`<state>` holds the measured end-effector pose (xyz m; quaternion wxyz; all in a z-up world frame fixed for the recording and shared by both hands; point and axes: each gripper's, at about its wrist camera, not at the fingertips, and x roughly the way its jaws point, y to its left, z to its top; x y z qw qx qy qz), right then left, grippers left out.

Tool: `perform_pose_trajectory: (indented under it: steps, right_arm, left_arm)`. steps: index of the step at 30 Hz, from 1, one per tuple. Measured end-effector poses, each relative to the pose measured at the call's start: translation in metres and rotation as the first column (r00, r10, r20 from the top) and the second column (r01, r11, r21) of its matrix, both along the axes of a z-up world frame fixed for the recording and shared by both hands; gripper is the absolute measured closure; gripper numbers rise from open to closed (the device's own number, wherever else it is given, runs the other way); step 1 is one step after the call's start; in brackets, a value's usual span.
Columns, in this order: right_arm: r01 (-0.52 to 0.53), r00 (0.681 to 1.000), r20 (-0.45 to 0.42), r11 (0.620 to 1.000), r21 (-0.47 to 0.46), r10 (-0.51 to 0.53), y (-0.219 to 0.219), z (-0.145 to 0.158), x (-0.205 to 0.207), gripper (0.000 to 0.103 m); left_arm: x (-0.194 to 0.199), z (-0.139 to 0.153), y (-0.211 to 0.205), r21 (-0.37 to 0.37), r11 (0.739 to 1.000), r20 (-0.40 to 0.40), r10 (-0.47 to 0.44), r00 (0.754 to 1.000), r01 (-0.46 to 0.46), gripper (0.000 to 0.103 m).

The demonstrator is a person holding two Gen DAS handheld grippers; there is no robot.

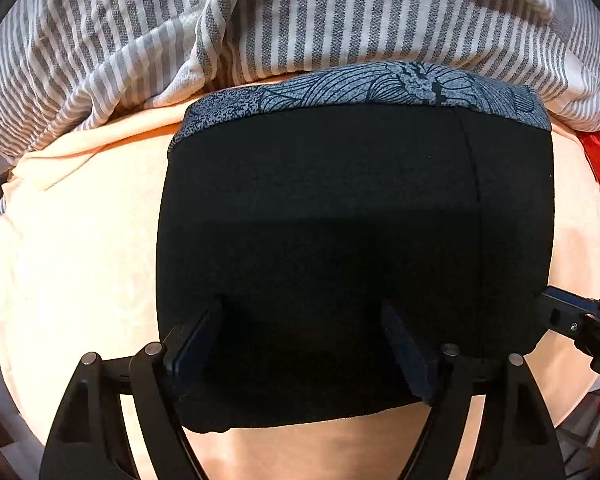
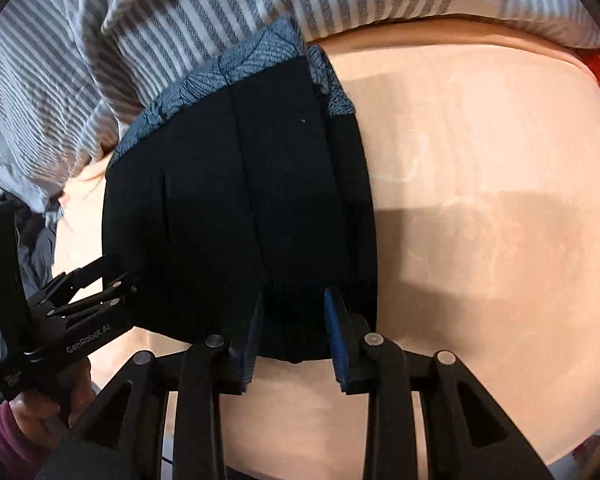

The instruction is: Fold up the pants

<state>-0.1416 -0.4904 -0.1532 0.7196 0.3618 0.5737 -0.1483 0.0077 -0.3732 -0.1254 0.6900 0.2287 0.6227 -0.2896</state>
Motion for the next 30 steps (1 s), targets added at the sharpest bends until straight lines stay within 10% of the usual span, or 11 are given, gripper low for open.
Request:
perform_pose_trajectory:
  steps: [30]
  right_arm:
    - [-0.027, 0.998, -0.06, 1.0, 0.009, 0.027, 0.004, 0.013, -0.009, 0.057]
  left_arm:
    - [0.019, 0.014, 0.002, 0.0, 1.0, -0.041, 0.005, 0.999, -0.005, 0.02]
